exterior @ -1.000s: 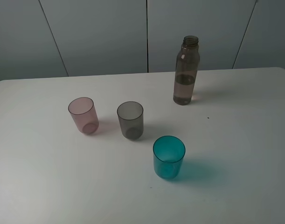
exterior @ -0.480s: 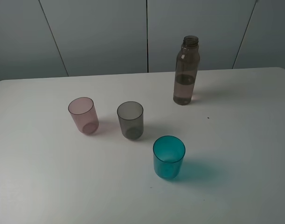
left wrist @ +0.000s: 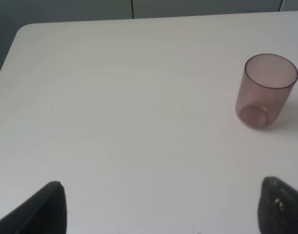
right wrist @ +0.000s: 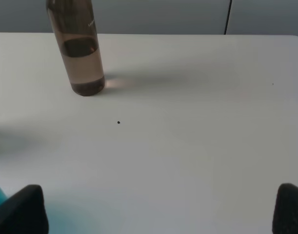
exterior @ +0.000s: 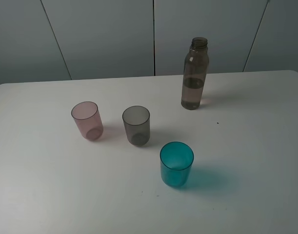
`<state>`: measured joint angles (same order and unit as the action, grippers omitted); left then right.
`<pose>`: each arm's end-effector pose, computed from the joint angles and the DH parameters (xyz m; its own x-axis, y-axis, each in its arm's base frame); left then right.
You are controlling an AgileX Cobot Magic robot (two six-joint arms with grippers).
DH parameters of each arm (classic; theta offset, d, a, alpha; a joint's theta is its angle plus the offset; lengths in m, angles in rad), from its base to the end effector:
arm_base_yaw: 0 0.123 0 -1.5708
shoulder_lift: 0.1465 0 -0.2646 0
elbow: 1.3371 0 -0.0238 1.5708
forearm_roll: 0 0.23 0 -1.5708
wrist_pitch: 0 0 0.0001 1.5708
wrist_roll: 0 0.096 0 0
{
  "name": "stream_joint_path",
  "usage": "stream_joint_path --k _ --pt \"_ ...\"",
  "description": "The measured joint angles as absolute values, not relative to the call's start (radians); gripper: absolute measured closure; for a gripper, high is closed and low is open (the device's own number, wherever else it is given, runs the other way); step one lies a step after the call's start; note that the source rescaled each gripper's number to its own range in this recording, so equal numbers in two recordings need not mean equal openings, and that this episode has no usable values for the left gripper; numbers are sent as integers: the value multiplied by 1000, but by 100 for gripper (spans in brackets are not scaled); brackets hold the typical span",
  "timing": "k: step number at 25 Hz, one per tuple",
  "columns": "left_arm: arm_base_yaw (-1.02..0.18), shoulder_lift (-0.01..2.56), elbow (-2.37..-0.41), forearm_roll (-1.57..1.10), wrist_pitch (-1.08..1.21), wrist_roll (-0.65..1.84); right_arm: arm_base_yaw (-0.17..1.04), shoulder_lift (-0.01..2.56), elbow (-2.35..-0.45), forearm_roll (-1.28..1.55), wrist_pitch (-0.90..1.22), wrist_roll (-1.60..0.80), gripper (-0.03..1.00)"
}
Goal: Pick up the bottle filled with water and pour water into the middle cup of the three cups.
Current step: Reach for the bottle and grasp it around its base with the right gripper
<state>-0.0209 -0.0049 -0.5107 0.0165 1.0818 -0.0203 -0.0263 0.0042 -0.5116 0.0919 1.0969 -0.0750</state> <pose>-0.0008 0.0014 0.2660 -0.4608 -0.0029 -0.8875 0.0022 1.0000 -0.0044 -0.0003 0.0079 0.2653 -0.4780 -0.0203 -0.8781 -0.0612 0.9981 0.0102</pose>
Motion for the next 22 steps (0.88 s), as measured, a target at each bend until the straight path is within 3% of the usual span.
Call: stream_joint_path --k 13,22 --pt "-21 -5 -511 17 1082 -20 -26 62 -532 135 1068 -55 -3" --pt "-21 -5 -511 17 1082 -20 -26 417 -662 200 730 -71 -3"
